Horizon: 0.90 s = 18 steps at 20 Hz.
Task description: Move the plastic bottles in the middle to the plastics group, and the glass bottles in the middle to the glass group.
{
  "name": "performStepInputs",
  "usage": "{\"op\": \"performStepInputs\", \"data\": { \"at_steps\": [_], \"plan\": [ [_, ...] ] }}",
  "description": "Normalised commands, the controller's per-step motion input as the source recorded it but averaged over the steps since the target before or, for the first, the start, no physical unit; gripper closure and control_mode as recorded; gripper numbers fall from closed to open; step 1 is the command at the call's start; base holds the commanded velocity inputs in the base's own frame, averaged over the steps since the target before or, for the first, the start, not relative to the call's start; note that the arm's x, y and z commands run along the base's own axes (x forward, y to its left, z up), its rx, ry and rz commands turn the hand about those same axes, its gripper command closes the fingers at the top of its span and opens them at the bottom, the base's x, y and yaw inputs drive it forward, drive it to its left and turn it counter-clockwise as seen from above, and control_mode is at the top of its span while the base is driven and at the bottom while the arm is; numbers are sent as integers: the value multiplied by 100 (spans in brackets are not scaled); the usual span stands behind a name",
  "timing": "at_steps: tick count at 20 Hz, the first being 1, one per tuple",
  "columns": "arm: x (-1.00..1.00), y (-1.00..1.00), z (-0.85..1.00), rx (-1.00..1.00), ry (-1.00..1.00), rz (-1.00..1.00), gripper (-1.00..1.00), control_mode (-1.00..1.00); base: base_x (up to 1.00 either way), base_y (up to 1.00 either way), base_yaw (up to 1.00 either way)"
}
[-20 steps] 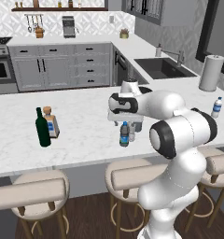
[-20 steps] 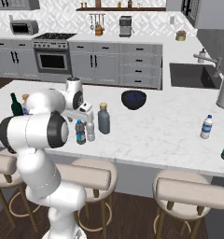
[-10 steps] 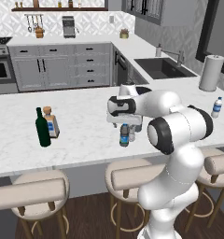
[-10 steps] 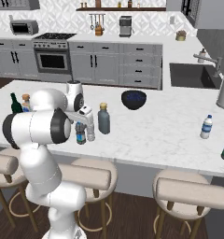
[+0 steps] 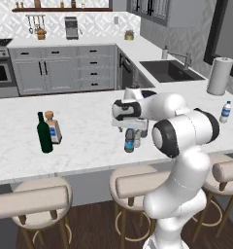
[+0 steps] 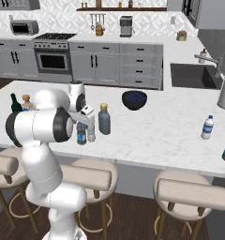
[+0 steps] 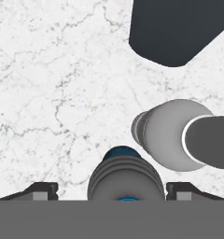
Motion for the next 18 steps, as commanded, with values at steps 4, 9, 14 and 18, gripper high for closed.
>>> {"op": "performStepInputs", "data": {
  "at_steps": [4,9,14,18],
  "plan": [
    [0,6,-16,0,5,0,100,-100,0,0,0],
    [-18,3,-10,0,7,0,100,-100,0,0,0],
    [-34,1,12,0,3,-1,100,-100,0,0,0],
    [-40,-3,40,0,-1,0,100,-100,0,0,0]
  ]
}}
